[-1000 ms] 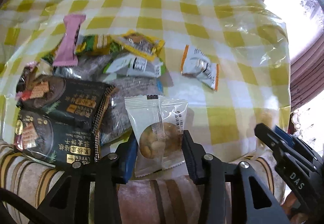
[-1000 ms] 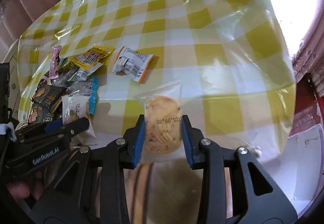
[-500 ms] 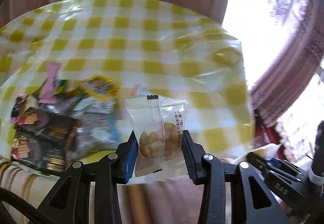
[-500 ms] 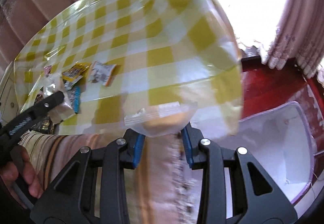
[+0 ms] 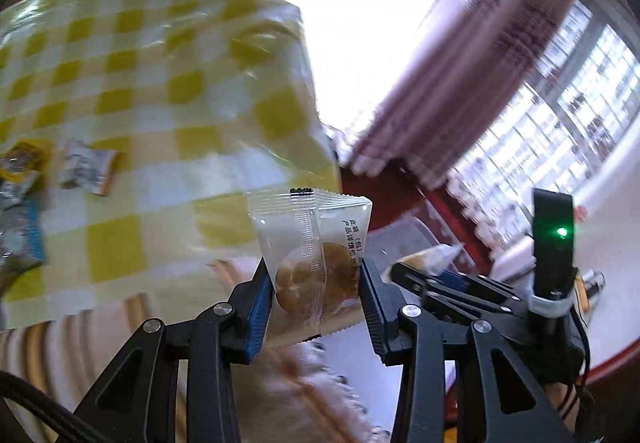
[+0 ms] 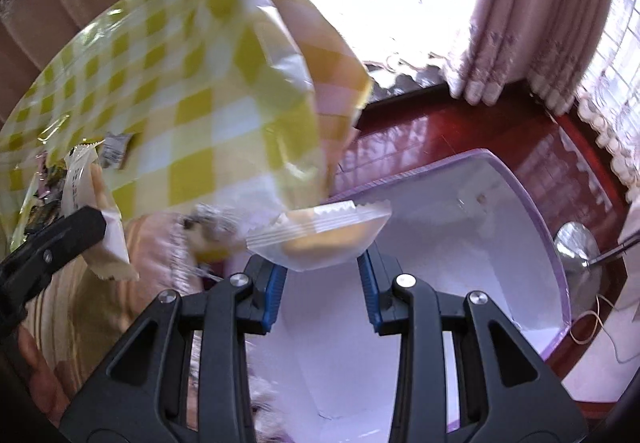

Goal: Organize snacks
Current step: 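Carry the cookie packet to the white box and open the right tool, then return both tools over the table toward the remaining snacks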

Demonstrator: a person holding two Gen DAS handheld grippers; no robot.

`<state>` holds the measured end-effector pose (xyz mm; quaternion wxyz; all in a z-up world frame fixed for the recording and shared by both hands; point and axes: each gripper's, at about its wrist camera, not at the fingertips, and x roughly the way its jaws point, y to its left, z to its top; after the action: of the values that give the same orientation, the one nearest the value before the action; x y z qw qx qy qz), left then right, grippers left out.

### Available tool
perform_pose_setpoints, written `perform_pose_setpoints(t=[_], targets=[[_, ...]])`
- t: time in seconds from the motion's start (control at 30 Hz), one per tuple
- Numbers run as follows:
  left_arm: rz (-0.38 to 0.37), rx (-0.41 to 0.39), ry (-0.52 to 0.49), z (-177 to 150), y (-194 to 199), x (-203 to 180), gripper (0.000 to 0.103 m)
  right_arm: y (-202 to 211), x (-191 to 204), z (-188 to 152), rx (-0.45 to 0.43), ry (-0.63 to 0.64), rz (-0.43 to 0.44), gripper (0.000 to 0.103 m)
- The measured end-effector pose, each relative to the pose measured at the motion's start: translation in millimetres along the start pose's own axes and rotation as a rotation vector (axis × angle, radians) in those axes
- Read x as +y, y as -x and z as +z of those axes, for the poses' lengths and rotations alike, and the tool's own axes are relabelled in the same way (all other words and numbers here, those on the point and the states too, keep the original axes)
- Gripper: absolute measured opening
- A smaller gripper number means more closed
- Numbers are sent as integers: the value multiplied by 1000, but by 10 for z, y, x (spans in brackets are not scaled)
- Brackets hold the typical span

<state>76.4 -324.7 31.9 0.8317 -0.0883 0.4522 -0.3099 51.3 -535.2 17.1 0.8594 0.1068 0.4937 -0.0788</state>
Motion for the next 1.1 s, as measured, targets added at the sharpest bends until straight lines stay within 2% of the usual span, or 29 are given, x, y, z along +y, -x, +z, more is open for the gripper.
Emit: perform_pose_setpoints(t=[0.13,0.2,0.3,0.33,0.37,0.43,0.47,0.6,0.73,0.87,0.97,1.1], targets=[[-44,59,-20,-28,-170,-101,44,-19,-122,-29,20,-17,-18,38],[-52,83,-29,-55,-202,-142,48,-21,-143,-30,22,-14,-29,38],[-55,82,-22,-59,-208,-127,55,1,-162,-26,16,-19,-32,45],[-54,78,-18,-60,-199,-117,61,6,-160,-25,13,-18,-34,49],[-50,73,-13,-59,-186,-108,65,11,-157,-17,10,-14,-40,58],[-48,66,-6,-55,-149,-84,67,37,-125,-13,-1,-5,-57,72],[-43,64,-4,-54,-132,-77,67,51,-109,-13,-9,1,-65,76],[13,49,-6,-60,-55,-25,70,75,-26,2,-23,24,-92,83],[90,13,-28,-77,68,-1,78,155,80,12,-67,32,-110,94],[206,-41,-38,-115,217,80,81,231,253,31,-101,61,-152,96],[224,-71,-31,-138,349,185,81,238,425,45,-107,126,-205,96],[266,-115,-33,-163,571,368,81,262,601,6,-112,161,-112,96]])
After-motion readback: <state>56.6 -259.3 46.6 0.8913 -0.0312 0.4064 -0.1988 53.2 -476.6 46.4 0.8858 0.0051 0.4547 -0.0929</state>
